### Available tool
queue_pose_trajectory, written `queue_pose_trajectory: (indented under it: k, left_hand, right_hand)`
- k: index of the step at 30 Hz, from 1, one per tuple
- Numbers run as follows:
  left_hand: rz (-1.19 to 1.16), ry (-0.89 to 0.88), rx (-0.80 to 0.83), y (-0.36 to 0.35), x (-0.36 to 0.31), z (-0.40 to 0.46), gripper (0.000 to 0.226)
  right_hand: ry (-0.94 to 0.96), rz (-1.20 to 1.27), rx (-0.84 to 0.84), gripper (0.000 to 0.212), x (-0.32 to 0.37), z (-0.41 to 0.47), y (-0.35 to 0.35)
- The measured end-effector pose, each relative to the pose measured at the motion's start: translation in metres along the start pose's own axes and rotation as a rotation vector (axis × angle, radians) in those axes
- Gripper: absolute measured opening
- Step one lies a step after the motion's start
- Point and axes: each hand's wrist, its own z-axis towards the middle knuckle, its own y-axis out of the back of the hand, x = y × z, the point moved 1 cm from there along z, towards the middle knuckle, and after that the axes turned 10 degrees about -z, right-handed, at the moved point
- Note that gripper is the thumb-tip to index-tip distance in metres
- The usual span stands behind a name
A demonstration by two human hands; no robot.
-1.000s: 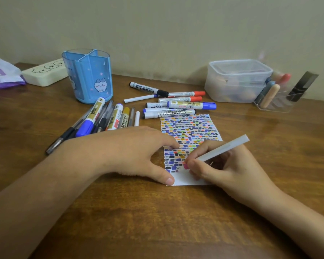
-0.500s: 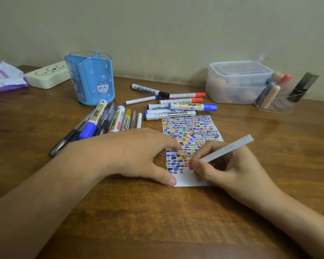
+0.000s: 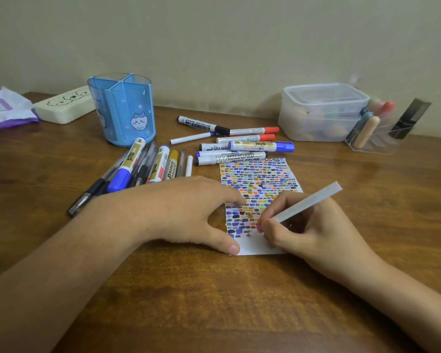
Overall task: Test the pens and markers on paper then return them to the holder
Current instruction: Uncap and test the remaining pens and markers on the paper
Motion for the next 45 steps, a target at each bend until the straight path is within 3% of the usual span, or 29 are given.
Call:
queue_pose_trajectory:
  k: [45]
  left_hand:
    - [0.016,-0.002,-0.022,-0.0011,-0.0004,-0.0021,0.082]
  right_hand:
    - [0.012,0.018,0.024,0.012,0.0,-0.0008,0.0004]
